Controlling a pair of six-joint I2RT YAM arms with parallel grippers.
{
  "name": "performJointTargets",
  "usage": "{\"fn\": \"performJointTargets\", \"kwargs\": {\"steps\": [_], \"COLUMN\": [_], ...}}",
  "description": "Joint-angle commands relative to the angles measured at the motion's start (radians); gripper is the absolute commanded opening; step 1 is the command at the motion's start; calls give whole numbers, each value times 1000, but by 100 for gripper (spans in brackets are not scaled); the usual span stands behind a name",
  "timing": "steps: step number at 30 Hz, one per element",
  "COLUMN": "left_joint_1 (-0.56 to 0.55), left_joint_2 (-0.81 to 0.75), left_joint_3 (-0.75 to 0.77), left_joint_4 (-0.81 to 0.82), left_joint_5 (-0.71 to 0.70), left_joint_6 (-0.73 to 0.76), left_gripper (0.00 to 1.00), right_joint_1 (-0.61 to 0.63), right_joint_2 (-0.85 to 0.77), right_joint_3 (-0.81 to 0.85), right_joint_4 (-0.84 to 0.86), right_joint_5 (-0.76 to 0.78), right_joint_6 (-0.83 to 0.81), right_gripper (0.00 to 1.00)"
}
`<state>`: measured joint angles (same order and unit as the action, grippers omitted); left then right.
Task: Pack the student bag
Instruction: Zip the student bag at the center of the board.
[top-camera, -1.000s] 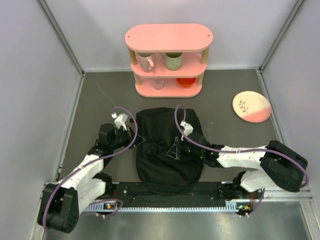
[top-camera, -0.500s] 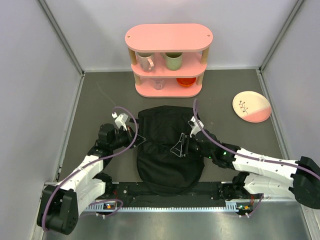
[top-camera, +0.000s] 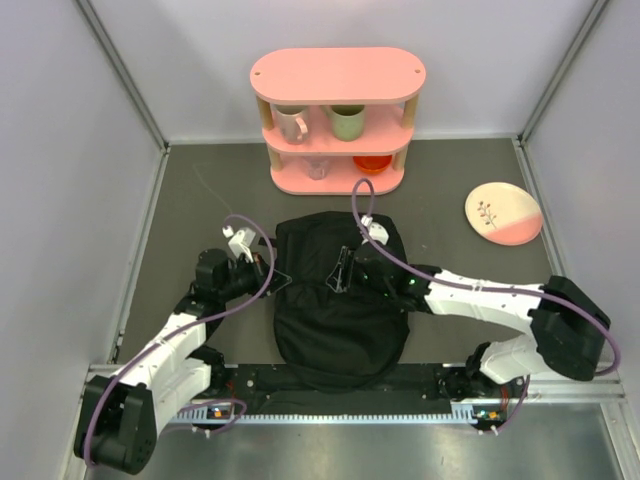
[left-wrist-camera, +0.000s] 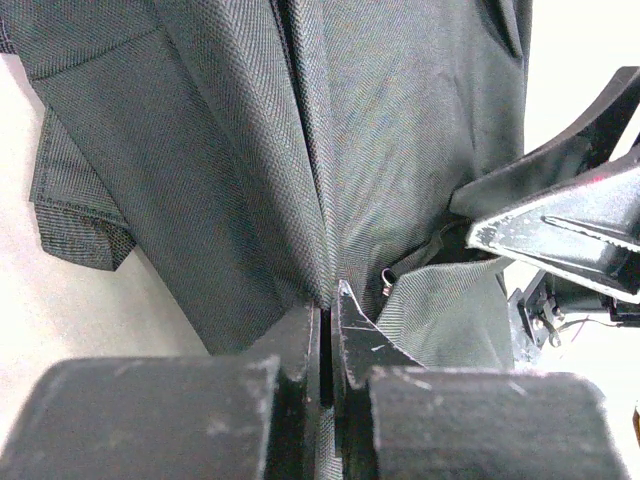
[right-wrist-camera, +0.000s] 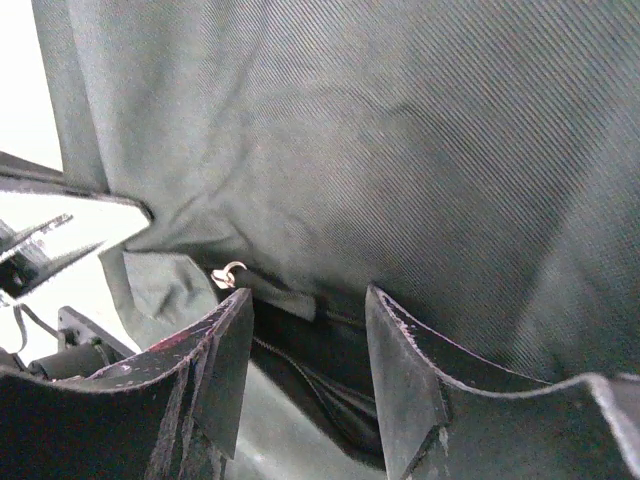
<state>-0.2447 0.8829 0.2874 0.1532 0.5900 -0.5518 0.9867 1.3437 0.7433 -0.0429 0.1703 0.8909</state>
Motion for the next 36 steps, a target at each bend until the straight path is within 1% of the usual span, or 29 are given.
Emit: {"fn": "performJointTargets", "kwargs": {"steps": [1,4,7,10,12,13,15,17,20,22,23,24,26,27,30,31,36], "left_joint_1": [1,1,1,1,1,1,1,-1,1,-1,1,1,1,1,1,1,1], "left_joint_2": [-32,-35,-41,-44,-41,-42,-44,-45,-53,-61,-70,-73,-87,-88,-96,-99,-113], "left_joint_3": [-4,-2,-7,-7,-7,-8,-13,-22,-31,-39,-42,-45,-47,-47,-44,-44,-34], "left_joint_4": [46,43,52,55,57,60,77,89,97,100,100,95,85,80,60,51,6], "left_joint_5": [33,28,28,30,33,39,47,59,62,62,62,60,54,50,41,36,-15], "left_joint_6": [3,4,0,-5,-7,-10,-20,-26,-34,-42,-42,-42,-37,-34,-22,-20,3], "left_gripper": [0,0,0,0,0,0,0,0,0,0,0,0,0,0,0,0,0], "right_joint_1": [-22,-23,-17,1,13,18,24,24,24,26,26,26,24,26,27,26,24], "right_joint_2": [58,95,130,166,207,219,242,281,331,345,347,347,341,331,278,259,71], "right_joint_3": [116,136,119,96,102,106,107,129,152,146,133,130,134,133,111,104,13], "right_joint_4": [-48,-80,-89,-89,-77,-74,0,8,-6,35,69,96,81,71,46,11,-12], "right_joint_5": [-9,-112,-166,-166,-189,-177,-178,-173,-112,-98,-94,-86,-69,-46,13,30,164], "right_joint_6": [9,43,106,154,177,187,209,243,307,342,358,364,367,359,335,324,221], "right_gripper": [49,50,50,50,50,50,52,52,51,46,40,27,12,0,0,0,0]}}
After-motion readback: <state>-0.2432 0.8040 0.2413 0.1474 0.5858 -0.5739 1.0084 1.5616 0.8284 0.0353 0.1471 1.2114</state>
